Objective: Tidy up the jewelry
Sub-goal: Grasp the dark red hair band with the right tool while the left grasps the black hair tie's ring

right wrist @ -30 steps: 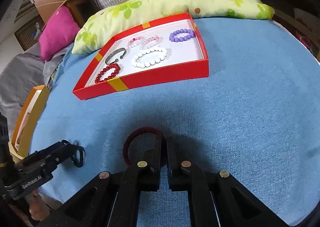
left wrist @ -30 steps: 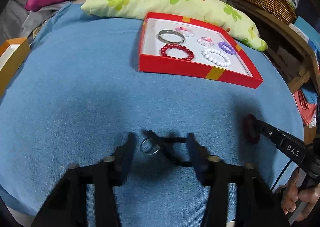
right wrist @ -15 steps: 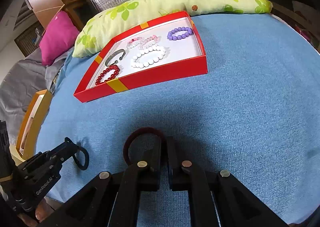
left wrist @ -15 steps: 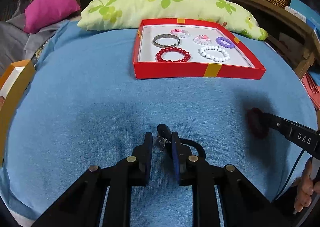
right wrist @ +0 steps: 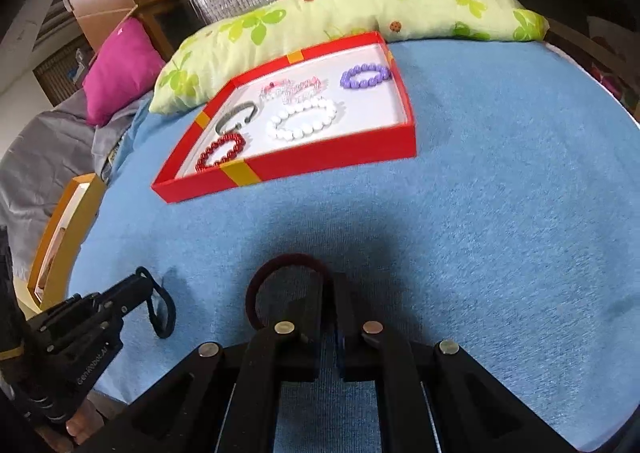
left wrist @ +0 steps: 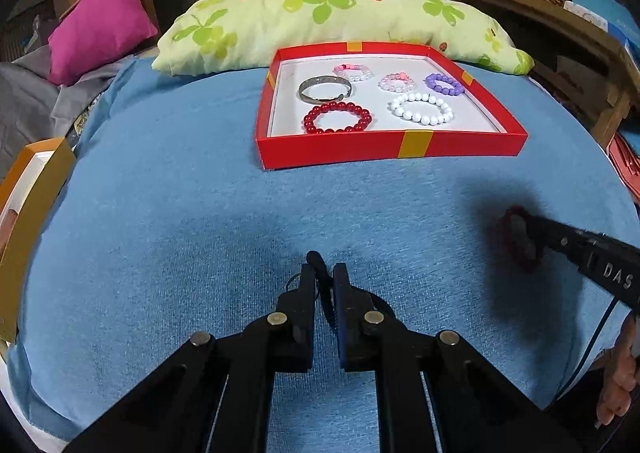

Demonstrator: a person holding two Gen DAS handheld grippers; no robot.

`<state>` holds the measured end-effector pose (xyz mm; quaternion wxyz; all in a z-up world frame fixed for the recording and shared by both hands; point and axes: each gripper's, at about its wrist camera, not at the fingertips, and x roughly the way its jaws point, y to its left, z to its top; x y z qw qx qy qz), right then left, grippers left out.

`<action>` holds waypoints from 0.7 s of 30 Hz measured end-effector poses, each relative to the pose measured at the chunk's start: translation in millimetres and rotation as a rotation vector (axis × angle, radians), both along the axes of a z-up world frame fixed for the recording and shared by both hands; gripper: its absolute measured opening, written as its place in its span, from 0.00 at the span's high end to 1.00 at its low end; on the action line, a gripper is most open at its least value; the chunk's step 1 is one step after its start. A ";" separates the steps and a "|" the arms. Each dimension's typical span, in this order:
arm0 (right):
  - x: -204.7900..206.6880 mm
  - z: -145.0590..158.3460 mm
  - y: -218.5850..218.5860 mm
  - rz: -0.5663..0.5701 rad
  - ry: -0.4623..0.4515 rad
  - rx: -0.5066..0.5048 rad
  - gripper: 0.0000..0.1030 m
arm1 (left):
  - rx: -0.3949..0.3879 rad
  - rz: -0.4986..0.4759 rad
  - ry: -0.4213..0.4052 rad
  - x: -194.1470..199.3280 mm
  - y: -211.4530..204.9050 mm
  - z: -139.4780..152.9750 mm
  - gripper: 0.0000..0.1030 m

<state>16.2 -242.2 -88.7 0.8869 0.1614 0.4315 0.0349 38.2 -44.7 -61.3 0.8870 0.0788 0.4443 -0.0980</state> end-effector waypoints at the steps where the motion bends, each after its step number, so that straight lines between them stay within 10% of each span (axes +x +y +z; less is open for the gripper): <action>1: -0.7 1.7 -1.7 -0.006 -0.010 0.002 0.94 | 0.000 -0.002 -0.002 -0.2 -0.6 0.3 0.91; 21: -0.7 -6.8 -17.2 -0.053 0.032 0.033 0.94 | 0.000 -0.002 0.013 1.5 -3.7 -3.9 0.91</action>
